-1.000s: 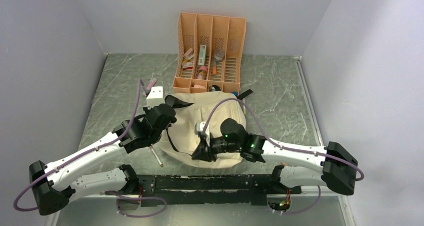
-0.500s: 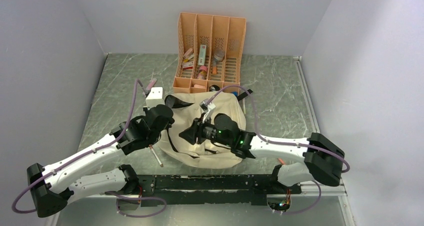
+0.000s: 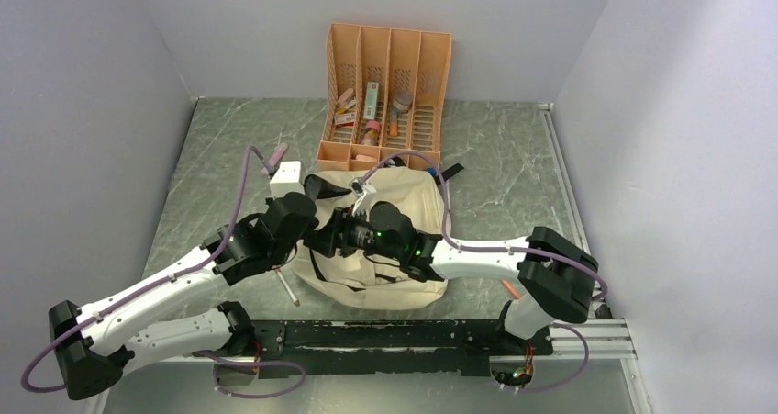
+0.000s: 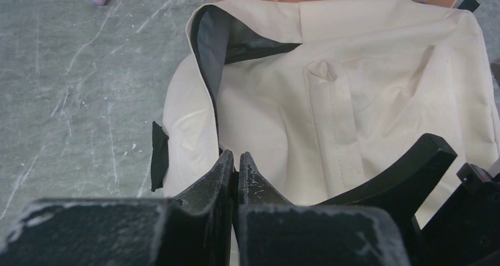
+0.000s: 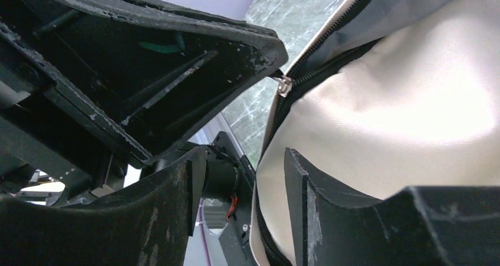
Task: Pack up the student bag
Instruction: Zip the student bag at the center of the board.
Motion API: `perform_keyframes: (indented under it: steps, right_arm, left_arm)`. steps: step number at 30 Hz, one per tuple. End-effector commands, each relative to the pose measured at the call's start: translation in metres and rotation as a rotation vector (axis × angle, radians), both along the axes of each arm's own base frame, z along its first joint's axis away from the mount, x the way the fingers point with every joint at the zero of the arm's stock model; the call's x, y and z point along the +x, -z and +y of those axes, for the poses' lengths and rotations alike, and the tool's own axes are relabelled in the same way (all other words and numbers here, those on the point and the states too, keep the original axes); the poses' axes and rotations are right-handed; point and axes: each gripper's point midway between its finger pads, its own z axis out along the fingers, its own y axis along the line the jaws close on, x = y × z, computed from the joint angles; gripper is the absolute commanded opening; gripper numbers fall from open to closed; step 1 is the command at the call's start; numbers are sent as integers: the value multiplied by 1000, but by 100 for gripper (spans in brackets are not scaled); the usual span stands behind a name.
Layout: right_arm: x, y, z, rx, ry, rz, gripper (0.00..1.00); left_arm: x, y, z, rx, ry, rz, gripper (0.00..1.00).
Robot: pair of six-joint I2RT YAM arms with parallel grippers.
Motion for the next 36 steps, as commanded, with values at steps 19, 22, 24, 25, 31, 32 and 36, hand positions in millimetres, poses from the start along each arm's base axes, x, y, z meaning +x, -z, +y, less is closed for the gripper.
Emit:
perform_keyframes:
  steps: [19, 22, 24, 25, 31, 32, 36]
  right_arm:
    - [-4, 47, 11, -177, 15, -62, 19]
    - [-15, 45, 12, -167, -59, -101, 6]
    - [-25, 45, 10, -162, -118, -119, 0]
    - [-32, 47, 9, -160, -150, -123, 0]
    - [-58, 51, -2, -152, -278, -126, 0]
    - [-63, 51, -2, -148, -303, -125, 0]
    - [-82, 51, -6, -135, -410, -125, 0]
  left_arm:
    - [5, -4, -9, -64, -1, -19, 5]
    - [8, 4, -12, -38, -3, 5, 5]
    - [11, 15, -11, 5, -22, 53, 5]
    - [12, 20, -8, 32, -37, 77, 5]
    - [21, 16, -3, 18, -56, 64, 5]
    - [23, 15, -1, 17, -63, 61, 5]
    - [30, 5, 6, 13, -83, 46, 5]
